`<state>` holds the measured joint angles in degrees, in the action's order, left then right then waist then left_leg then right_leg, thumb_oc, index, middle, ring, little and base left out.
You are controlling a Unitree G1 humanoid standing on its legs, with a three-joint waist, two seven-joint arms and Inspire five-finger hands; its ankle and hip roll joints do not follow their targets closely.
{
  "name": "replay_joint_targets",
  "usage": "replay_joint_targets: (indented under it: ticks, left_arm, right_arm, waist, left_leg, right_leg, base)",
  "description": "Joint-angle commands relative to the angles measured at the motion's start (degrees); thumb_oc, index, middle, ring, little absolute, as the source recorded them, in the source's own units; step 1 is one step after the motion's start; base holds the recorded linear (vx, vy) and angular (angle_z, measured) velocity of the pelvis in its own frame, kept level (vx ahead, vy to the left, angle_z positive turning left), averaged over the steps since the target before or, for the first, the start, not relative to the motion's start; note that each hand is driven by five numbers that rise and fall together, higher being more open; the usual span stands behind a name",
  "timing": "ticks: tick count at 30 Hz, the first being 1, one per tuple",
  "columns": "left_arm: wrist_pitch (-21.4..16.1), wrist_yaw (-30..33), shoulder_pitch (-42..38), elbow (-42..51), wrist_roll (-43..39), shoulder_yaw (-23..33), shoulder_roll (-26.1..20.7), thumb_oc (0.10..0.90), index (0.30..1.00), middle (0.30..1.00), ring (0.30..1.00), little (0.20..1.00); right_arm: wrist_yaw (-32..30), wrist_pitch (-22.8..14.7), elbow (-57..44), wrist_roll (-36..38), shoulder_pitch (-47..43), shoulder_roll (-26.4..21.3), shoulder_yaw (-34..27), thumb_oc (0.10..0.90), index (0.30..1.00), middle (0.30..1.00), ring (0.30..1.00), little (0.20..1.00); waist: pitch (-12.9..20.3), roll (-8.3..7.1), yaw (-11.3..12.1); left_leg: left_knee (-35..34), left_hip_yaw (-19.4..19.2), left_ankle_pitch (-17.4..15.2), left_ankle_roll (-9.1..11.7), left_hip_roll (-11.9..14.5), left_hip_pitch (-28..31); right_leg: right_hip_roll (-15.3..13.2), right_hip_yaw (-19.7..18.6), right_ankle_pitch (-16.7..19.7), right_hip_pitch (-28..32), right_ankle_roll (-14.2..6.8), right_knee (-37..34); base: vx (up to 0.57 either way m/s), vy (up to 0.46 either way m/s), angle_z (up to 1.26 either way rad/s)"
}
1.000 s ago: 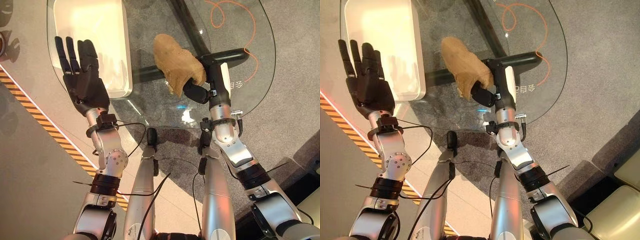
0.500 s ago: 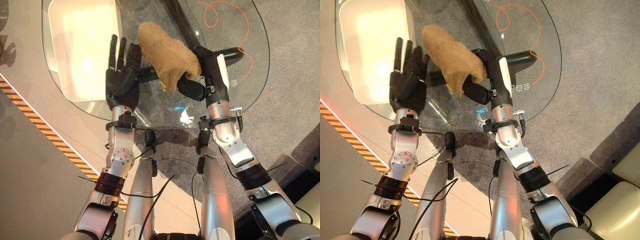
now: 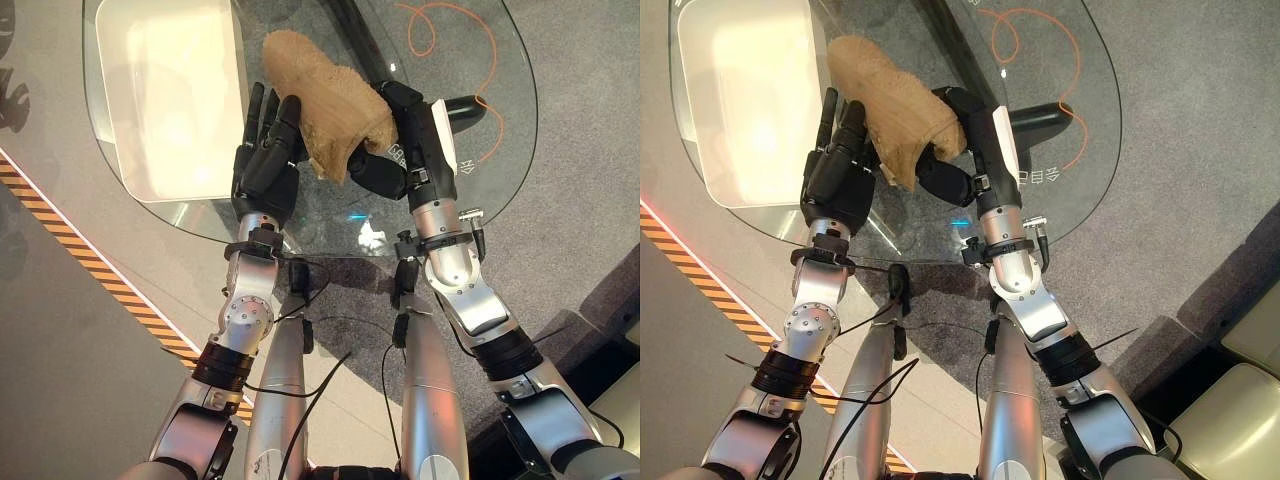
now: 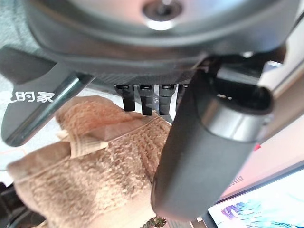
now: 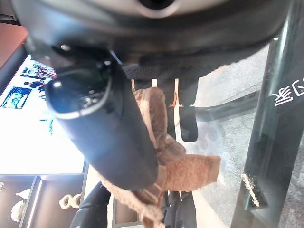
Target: Wipe the table with a cloth and put it in the basket.
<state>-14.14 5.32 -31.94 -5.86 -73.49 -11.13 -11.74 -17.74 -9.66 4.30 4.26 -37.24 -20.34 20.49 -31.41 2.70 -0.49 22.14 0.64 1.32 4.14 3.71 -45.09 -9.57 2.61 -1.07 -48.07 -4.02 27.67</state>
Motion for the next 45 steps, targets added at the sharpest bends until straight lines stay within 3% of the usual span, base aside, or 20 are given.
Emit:
replay_joint_targets:
  ticks: [1, 20, 33, 35, 45]
  left_arm:
    - [-1.3, -5.9, -6.0, 6.6, -0.7, 0.3, -0.3, 0.800, 0.900, 0.900, 0.900, 0.900]
    - [0.2, -18.8, -7.5, 7.1, -2.4, 0.5, -0.2, 0.800, 0.900, 0.900, 0.900, 0.900]
    - [-1.6, -18.8, -7.9, 8.0, -1.3, 0.7, -0.3, 0.800, 0.900, 0.900, 0.900, 0.900]
    - [-3.6, -19.4, -7.8, 8.0, -0.2, 0.9, -0.1, 0.100, 0.300, 0.300, 0.300, 0.200]
    - [-4.8, -19.3, -8.0, 8.0, 0.7, 1.3, 0.1, 0.100, 0.300, 0.300, 0.300, 0.200]
  right_arm:
    - [1.6, -10.8, -16.2, 1.3, -6.1, 4.3, -0.5, 0.100, 0.300, 0.300, 0.300, 0.200]
    - [3.3, -6.7, -11.0, 0.0, -5.2, 3.3, 1.6, 0.100, 0.300, 0.300, 0.300, 0.200]
    - [3.6, -5.9, -10.0, -0.4, -5.2, 2.7, 1.2, 0.100, 0.300, 0.300, 0.300, 0.200]
    - [3.4, -5.5, -10.0, -0.8, -5.1, 2.9, 1.2, 0.100, 0.300, 0.300, 0.300, 0.200]
    - [3.7, -5.8, -9.8, -0.9, -5.3, 3.1, 1.2, 0.100, 0.300, 0.300, 0.300, 0.200]
  waist:
    - [1.6, -1.28, -0.2]
    - [1.6, -1.23, -0.4]
    - [1.6, -1.21, -0.4]
    - [1.6, -1.16, -0.4]
    - [1.6, -1.20, -0.4]
  left_leg:
    - [0.1, -0.9, -1.2, -4.6, -4.8, 1.2]
    - [0.1, -0.8, -1.4, -4.3, -4.8, 1.4]
    - [0.3, -0.4, -1.6, -4.4, -4.9, 1.1]
    - [0.4, -0.2, -1.6, -4.3, -5.0, 1.0]
    - [0.5, -0.2, -1.6, -4.4, -5.0, 0.9]
  right_leg:
    - [5.0, 1.6, 1.0, 2.9, 1.5, -3.5]
    - [4.7, 1.5, 0.8, 3.0, 1.7, -3.6]
    - [4.7, 1.6, 0.6, 2.6, 1.7, -3.2]
    - [4.7, 1.5, 0.5, 2.5, 1.8, -3.2]
    - [5.0, 1.4, 0.3, 2.3, 1.9, -2.8]
  base:
    - [0.00, 0.000, 0.00]
    - [0.00, 0.000, 0.00]
    - [0.00, 0.000, 0.00]
    - [0.00, 0.000, 0.00]
    - [0.00, 0.000, 0.00]
